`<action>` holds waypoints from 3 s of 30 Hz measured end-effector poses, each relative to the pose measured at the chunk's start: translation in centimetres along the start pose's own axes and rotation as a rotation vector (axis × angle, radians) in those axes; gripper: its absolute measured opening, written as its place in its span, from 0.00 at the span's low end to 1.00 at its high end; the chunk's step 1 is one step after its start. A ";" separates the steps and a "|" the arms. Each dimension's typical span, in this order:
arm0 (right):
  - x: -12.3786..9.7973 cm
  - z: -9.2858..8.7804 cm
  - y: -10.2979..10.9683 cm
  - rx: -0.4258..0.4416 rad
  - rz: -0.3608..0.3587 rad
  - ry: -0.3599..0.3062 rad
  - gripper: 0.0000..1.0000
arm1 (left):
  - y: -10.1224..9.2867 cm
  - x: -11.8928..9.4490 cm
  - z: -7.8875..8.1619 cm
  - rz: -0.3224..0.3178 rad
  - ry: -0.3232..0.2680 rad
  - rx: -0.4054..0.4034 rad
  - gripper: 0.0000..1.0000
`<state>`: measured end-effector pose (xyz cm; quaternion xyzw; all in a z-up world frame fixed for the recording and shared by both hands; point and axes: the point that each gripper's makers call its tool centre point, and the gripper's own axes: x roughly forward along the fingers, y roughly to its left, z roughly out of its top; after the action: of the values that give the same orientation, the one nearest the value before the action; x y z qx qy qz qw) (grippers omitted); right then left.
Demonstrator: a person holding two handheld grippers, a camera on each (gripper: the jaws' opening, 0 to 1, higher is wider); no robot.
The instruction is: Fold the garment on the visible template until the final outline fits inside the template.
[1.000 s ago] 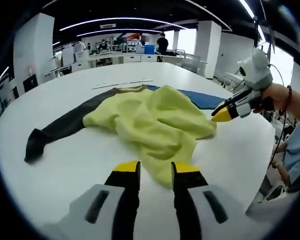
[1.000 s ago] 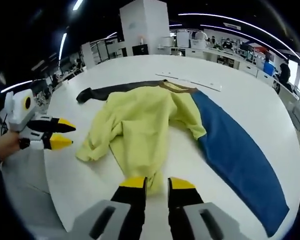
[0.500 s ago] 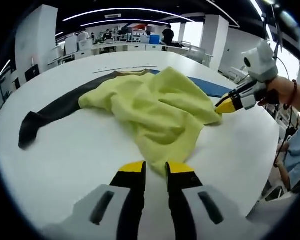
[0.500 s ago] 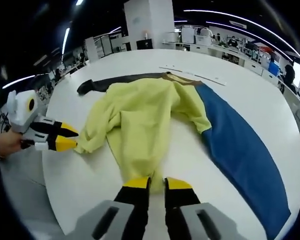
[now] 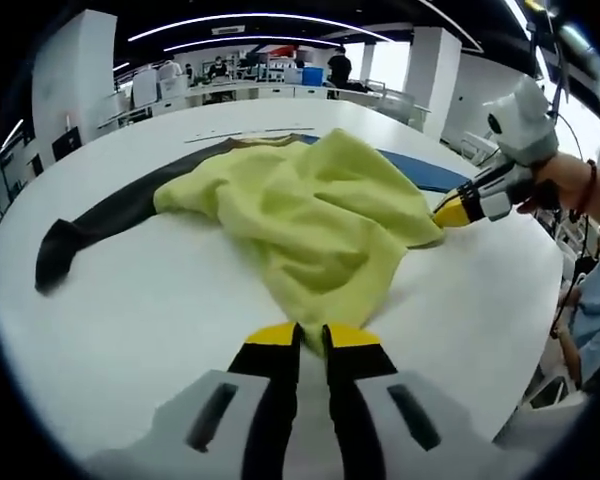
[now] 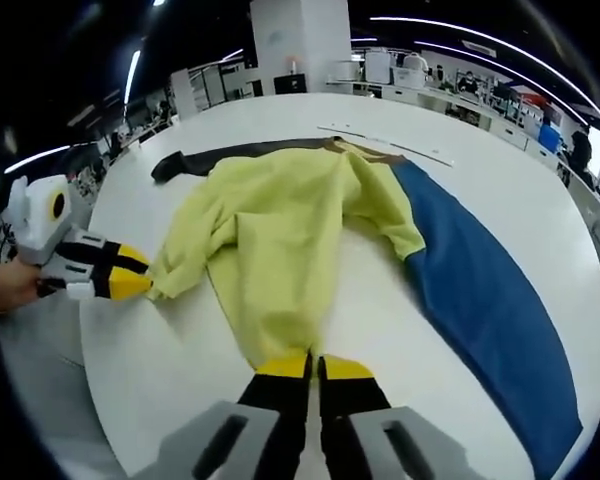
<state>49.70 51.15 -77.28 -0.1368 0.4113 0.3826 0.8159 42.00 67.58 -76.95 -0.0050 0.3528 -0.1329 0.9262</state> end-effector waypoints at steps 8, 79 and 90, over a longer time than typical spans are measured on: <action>-1.0 0.5 -0.7 0.052 -0.023 -0.043 0.00 | 1.2 -0.6 0.4 -0.001 0.020 -0.024 0.00; -9.4 -8.4 6.3 0.233 -0.190 -0.034 0.00 | 10.9 -11.5 -3.6 0.125 0.151 0.172 0.00; -8.6 -10.4 6.6 0.250 -0.180 0.020 0.00 | 10.9 -11.2 -5.9 0.128 0.202 0.170 0.00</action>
<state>35.81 45.55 -76.50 -0.0742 0.4497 0.2526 0.8535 32.77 81.41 -75.18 0.1095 0.4314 -0.1029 0.8896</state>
